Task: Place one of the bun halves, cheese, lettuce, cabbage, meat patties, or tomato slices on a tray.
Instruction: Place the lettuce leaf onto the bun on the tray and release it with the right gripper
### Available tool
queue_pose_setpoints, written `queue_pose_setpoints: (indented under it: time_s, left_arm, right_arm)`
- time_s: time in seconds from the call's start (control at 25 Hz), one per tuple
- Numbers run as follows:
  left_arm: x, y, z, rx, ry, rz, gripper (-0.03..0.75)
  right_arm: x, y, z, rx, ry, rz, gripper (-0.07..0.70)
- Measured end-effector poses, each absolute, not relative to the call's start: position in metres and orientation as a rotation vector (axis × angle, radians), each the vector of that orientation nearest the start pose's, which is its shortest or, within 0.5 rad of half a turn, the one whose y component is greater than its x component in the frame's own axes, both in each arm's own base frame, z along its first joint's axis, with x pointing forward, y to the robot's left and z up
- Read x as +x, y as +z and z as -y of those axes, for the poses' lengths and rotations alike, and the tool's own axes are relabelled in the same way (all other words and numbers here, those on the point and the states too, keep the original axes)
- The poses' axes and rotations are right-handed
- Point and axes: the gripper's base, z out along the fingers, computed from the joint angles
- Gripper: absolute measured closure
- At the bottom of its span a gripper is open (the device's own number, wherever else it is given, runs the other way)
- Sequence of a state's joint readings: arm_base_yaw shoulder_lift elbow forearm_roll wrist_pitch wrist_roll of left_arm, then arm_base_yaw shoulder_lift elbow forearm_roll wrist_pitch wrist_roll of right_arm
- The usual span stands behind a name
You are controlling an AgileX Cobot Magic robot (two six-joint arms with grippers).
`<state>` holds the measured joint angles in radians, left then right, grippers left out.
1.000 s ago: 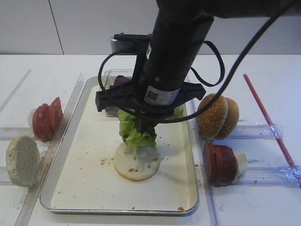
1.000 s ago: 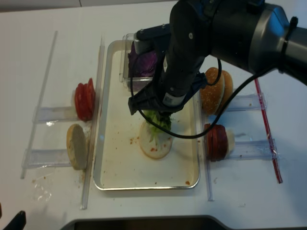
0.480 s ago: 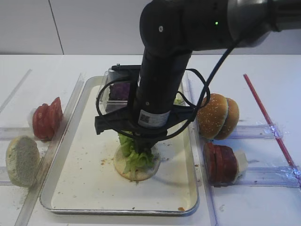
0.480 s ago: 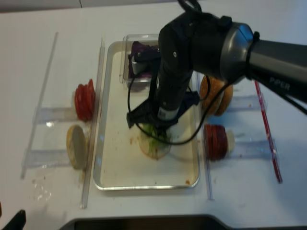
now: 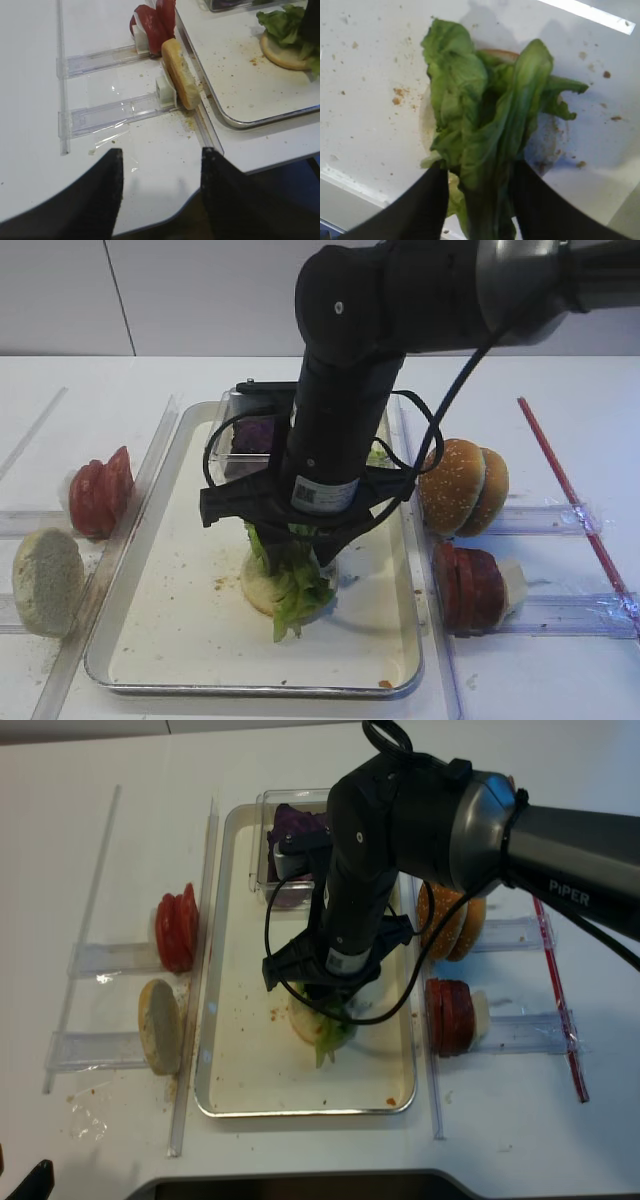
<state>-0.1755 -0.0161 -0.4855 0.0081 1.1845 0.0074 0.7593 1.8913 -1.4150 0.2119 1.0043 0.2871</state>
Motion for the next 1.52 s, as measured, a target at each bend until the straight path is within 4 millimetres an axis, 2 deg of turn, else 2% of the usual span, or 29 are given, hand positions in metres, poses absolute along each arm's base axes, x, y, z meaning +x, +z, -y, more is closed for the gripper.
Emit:
queue_pose_setpoints:
  time_s: [0.08,0.16,0.36,0.52,0.84,1.2,1.36,1.52]
  left_arm:
    - [-0.011,0.263,-0.003,0.197,-0.087,-2.159,0.376]
    - [-0.011,0.263,-0.003,0.197,-0.087,-2.159,0.376]
    - [-0.011,0.263,-0.003,0.197,-0.087,-2.159,0.376]
    - [-0.011,0.263,-0.003,0.197,-0.087,-2.159,0.376]
    - [-0.011,0.263,-0.003,0.197,-0.087,-2.159,0.376]
    - [-0.011,0.263,-0.003,0.197,-0.087,-2.159,0.376]
    - [-0.011,0.263,-0.003,0.197,-0.087,-2.159,0.376]
    - [-0.011,0.263,-0.003,0.195,-0.088,-2.159,0.376]
  right_arm:
    - [0.266,0.216,-0.275,-0.569,0.387,-3.005,0.202]
    - [0.266,0.216,-0.275,-0.569,0.386,-3.007,0.168]
    - [0.264,0.217,-0.273,-0.581,0.367,-3.036,0.148]
    - [0.265,0.228,-0.275,-0.598,0.366,-3.044,0.146]
    - [0.264,0.244,-0.276,-0.638,0.345,-3.081,0.150]
    - [0.265,0.256,-0.276,-0.640,0.368,-3.053,0.253]
    - [0.267,0.272,-0.265,-0.596,0.393,-3.020,0.268]
    - [0.276,0.288,-0.245,-0.509,0.415,-2.988,0.271]
